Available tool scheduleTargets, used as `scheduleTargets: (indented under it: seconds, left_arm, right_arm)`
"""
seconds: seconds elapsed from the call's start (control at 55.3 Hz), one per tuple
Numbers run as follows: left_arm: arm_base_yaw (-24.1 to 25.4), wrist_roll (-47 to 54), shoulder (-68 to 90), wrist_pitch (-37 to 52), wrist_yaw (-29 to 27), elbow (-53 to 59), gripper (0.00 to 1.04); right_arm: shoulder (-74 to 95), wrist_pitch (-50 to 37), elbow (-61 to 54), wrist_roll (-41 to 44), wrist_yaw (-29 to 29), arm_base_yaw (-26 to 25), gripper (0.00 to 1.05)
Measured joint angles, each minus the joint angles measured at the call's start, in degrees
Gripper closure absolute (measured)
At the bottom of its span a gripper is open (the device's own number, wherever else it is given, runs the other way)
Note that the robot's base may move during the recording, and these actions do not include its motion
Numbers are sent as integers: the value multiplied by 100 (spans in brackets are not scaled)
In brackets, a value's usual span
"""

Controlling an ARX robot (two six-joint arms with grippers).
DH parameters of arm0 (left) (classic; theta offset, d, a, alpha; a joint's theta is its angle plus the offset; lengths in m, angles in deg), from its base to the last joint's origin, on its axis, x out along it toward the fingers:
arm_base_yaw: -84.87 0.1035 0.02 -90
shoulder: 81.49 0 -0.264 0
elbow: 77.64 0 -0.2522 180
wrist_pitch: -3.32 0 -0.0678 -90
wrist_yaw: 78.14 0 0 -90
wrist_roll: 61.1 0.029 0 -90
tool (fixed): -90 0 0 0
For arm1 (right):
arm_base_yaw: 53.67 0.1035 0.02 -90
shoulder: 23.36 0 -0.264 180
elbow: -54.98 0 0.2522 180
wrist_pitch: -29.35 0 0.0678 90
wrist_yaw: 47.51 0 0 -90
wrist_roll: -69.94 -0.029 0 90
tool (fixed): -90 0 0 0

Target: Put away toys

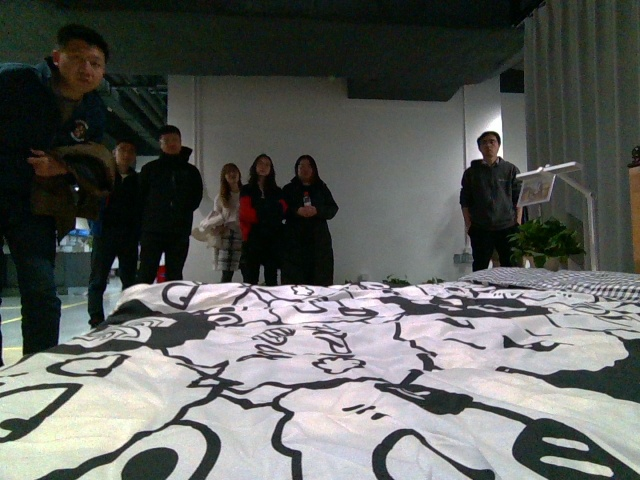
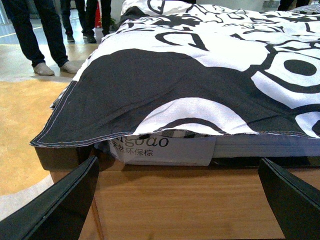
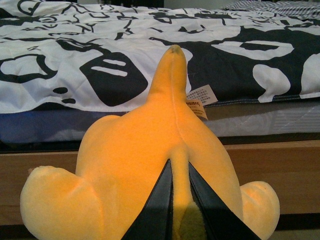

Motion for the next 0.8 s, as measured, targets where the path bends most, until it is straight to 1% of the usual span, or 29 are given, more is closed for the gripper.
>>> scheduleTargets:
  seconds: [0.796]
  left_arm:
    - [2,2,-2,2,24,0,6]
  right_arm:
    - [-15,7,0,13,-39,13,99]
